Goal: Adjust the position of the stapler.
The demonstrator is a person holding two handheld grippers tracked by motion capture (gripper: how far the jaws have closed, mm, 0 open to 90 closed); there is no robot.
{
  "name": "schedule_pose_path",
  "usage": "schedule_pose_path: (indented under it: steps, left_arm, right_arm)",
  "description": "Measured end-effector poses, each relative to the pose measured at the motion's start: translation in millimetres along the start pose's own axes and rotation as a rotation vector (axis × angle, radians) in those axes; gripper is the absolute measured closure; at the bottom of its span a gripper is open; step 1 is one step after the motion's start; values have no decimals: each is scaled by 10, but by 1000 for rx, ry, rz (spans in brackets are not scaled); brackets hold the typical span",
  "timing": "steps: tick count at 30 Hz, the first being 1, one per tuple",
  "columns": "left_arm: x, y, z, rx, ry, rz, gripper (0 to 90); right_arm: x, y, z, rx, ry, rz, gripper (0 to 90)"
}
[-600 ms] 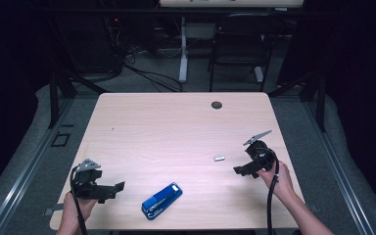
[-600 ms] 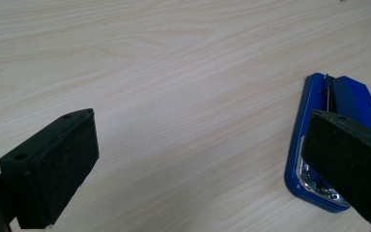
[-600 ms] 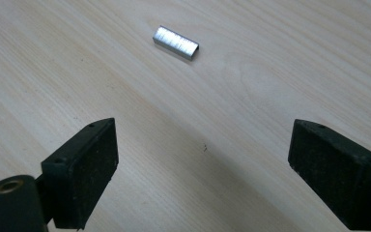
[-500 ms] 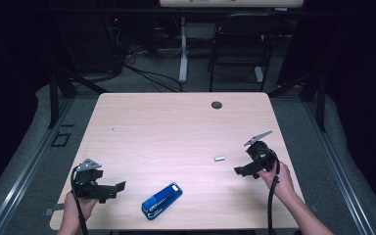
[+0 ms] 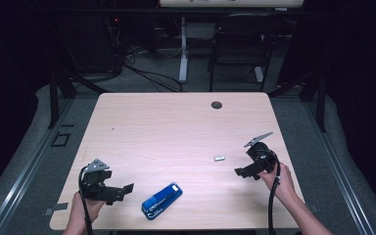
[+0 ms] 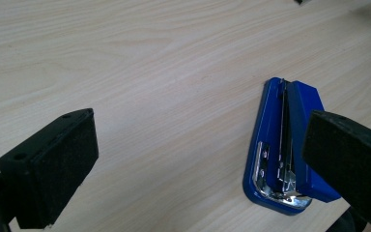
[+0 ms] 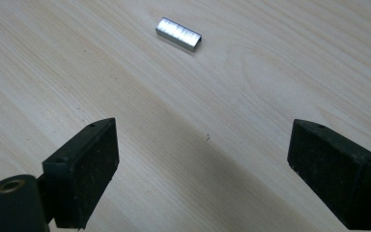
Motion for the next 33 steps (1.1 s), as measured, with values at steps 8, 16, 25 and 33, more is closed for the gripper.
schedule_pose_path:
  steps: [8,16,25,33]
  left_arm:
    - [-146,-56,-12,27,-34,-35,0]
    - [-332,-183,-39,91,-97,-73,0]
    - [-515,-343,-117,214,-224,-94,198]
    - [-559,-408,-157,267,-267,-129,324]
  right_arm:
    - [1,-11,4,10,0,0,107]
    - [-11,-21,-5,23,-2,2,108]
    - [-22,-17,-19,18,-13,1,110]
    - [-30,-42,-22,18,-30,0,112]
Point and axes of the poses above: each handheld gripper's, and its own axes: y roughly backward along the jaws, z roughly out of its top, x roughly to its left, the point moved 2 cm from there along -y, roughly forward along the jaws, and after that the axes turned 4 degrees about y, right-handed, at the moved point
